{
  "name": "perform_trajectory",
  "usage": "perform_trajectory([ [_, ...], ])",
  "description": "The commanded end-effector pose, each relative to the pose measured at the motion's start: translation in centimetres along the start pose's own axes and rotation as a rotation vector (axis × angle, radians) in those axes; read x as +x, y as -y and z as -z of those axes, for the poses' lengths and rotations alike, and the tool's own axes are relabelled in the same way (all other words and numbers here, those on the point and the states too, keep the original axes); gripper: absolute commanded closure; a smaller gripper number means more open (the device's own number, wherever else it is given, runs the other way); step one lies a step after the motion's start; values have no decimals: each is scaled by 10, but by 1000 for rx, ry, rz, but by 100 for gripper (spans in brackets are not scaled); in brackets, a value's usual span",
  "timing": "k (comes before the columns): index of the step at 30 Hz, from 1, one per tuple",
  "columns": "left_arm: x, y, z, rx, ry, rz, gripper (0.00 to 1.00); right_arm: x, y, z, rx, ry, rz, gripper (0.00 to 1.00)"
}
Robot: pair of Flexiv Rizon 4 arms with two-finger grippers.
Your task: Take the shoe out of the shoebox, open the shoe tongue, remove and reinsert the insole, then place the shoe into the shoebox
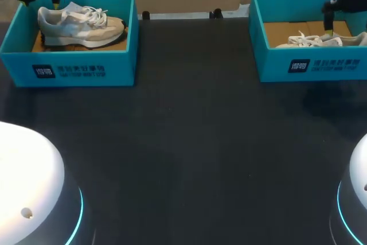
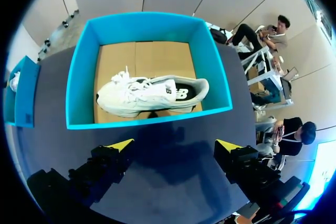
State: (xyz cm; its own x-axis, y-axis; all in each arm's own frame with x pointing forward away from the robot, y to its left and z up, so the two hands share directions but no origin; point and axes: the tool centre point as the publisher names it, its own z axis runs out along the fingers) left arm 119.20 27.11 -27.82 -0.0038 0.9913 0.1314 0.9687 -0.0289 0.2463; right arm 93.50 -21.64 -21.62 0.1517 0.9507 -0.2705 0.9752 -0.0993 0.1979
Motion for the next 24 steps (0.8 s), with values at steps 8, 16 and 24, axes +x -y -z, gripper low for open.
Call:
perform_trajectory([
  [8, 9, -18, -20, 47, 1, -9, 13, 0, 0, 0, -1, 0, 0, 0],
  [16, 12, -9, -31, 84, 19, -41, 52, 0, 0, 0, -1, 0, 0, 0],
  [24, 14, -5, -38, 104, 44, -52, 53, 0, 0, 0, -1, 0, 0, 0],
])
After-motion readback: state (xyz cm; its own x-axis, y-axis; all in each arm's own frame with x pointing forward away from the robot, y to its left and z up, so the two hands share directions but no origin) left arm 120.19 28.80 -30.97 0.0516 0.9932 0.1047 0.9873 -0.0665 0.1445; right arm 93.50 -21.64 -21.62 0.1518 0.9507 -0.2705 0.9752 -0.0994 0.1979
